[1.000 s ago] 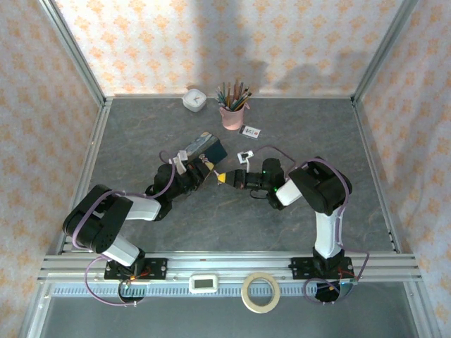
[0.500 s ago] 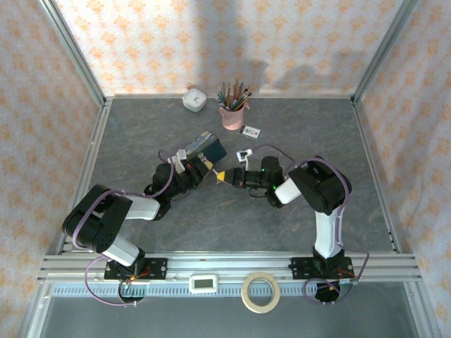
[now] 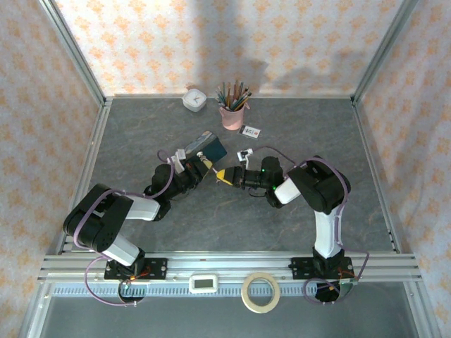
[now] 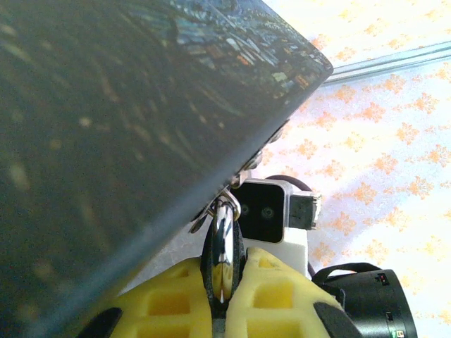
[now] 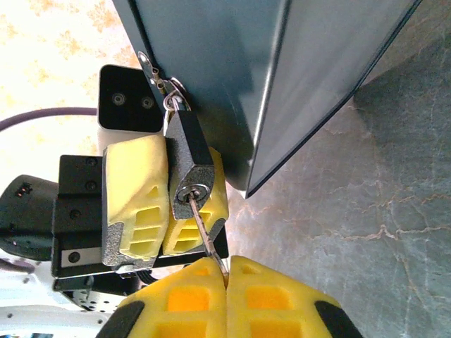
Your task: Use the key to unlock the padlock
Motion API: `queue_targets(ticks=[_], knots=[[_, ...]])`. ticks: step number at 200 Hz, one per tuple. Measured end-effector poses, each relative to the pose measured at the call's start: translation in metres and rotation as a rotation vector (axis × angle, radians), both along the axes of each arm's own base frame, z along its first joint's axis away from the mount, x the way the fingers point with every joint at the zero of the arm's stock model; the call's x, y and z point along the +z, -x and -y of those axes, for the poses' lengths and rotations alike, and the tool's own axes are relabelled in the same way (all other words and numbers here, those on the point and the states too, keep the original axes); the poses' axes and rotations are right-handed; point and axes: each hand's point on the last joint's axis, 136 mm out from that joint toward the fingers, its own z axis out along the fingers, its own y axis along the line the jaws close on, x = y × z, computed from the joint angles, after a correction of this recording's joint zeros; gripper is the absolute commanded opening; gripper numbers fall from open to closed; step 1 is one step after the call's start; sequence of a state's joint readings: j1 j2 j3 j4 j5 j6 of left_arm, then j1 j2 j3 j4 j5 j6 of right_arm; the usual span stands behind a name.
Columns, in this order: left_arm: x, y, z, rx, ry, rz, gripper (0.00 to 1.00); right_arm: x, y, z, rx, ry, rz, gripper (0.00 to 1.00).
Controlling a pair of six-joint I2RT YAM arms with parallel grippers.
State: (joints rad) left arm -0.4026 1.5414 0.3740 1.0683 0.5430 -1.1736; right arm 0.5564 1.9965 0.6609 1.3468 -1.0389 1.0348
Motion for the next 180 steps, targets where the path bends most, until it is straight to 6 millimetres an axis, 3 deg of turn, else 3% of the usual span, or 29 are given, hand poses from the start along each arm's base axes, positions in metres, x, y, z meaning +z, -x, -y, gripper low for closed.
queue_targets(ticks=[51, 167, 180], knots=[[-0.003, 0.006, 0.005, -0.04, -0.014, 0.004, 0.0, 0.006, -0.006, -0.003, 0.006, -0.039, -0.072, 0.0], [0.003, -0.001, 0.001, 0.004, 0.015, 0.018, 0.0, 0.012, -0.015, -0.007, -0.028, -0.062, -0.113, 0.0], [0.002, -0.002, 0.0, 0.011, 0.016, 0.015, 0.0, 0.011, -0.016, -0.007, -0.038, -0.061, -0.111, 0.07]])
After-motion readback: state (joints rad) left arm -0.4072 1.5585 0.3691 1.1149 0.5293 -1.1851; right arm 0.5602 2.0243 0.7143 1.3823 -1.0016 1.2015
